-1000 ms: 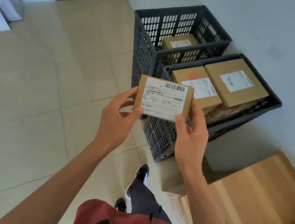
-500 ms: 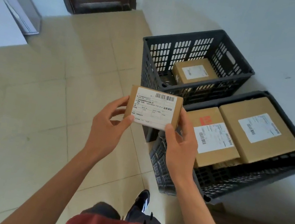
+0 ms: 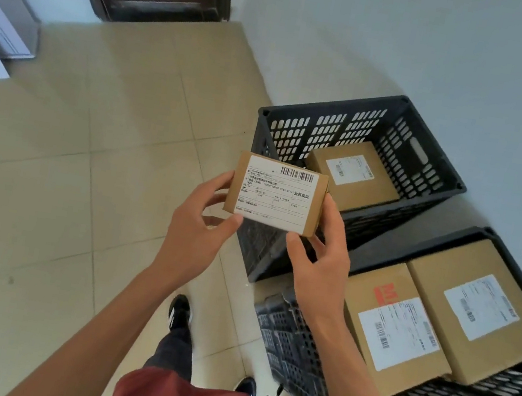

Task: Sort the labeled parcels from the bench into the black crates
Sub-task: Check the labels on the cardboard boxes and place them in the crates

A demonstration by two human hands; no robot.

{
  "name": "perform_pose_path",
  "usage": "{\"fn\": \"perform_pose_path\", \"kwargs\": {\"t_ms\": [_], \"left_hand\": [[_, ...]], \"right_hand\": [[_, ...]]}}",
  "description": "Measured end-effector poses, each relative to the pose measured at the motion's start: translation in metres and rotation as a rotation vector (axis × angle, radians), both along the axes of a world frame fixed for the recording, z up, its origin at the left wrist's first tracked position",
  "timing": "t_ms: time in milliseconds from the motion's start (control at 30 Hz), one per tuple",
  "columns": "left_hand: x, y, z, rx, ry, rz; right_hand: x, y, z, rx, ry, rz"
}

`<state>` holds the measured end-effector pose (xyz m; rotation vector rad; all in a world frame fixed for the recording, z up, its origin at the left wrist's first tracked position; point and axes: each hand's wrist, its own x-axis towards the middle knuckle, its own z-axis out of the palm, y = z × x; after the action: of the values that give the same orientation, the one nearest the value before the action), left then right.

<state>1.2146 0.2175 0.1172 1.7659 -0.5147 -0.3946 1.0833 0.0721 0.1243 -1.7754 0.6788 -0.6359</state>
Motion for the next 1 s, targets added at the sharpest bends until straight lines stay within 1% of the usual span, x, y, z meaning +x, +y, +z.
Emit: {"fn": "perform_pose_path", "kwargs": {"t_ms": [167,333,500,800,1000], "left_hand": [[0.077,-0.007,0.002,-0.051,0.036,-0.050],[0.125,-0.040,0.001,-0.043,0.028,-0.165],[0.142,-0.096,-0.001,-0.017,0.030,-0.312],[0.151,-0.208,-0.005,0.071,-0.044,-0.523],[0.158,-0.256,-0.019,0.147,-0.095,-0.616]], "right_hand": [[0.069,-0.001,0.004,0.002,0.037,-0.067],[0.100,-0.012,0.006,0.059,0.058,-0.202],[0.103,-0.044,0.001,0.089,0.073,-0.353],[0.092,-0.125,-0.013,0.089,0.074,-0.516],[0.090,-0.161,-0.032,0.058,0.090,-0.504]]}}
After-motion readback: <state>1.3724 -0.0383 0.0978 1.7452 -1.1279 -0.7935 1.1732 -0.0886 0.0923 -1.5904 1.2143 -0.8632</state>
